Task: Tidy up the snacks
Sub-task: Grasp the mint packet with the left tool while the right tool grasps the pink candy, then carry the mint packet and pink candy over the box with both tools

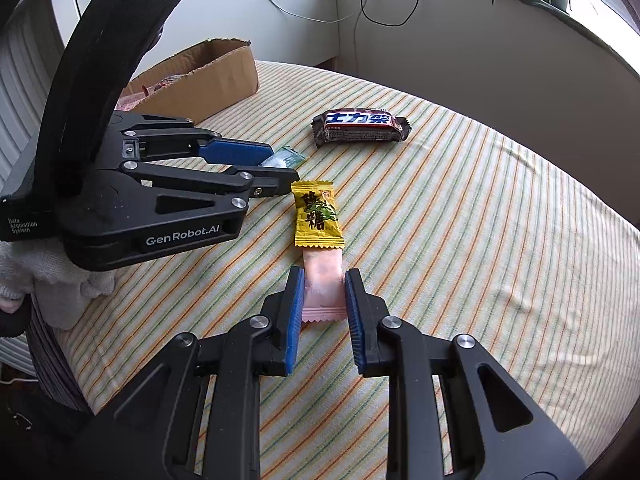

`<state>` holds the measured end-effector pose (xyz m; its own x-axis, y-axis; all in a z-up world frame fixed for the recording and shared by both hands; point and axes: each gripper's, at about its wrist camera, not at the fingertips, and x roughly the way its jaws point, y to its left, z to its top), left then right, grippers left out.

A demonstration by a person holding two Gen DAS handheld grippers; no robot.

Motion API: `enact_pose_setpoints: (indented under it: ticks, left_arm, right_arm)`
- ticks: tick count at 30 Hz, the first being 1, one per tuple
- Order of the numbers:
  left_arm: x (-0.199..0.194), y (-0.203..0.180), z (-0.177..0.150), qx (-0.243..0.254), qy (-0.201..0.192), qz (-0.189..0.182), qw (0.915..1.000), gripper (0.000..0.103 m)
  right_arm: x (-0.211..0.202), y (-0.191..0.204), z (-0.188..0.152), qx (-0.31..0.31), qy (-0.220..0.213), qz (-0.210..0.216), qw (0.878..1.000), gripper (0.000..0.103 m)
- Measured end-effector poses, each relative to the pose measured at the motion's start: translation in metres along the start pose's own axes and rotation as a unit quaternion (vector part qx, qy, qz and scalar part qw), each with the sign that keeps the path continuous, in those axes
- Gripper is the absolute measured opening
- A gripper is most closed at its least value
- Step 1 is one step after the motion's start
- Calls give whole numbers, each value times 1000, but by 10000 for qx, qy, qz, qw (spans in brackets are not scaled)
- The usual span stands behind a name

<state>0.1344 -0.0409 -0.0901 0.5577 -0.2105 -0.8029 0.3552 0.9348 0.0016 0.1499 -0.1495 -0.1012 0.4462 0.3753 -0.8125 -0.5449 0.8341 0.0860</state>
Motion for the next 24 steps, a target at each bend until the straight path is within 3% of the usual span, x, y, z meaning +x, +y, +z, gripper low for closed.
enact_pose_setpoints:
  ticks: [1, 4, 11, 24]
  left_arm:
    - [0, -1, 0, 29, 0, -32, 10000, 20]
    - [-1, -2, -3, 76, -19, -11, 10000, 19]
    - [-14, 6, -13, -154, -71, -170, 9997, 18]
    - [-62, 13, -21, -398, -542, -306, 9973, 18]
  right_arm:
    - [-1, -1, -2, 10, -7, -1, 10000, 22]
    - [-2, 0, -2, 19, -28, -9, 10000, 22]
    - [-18, 1, -10, 21, -138, -7, 9999, 21]
    - [-48, 9, -5, 16, -397, -103, 9992, 21]
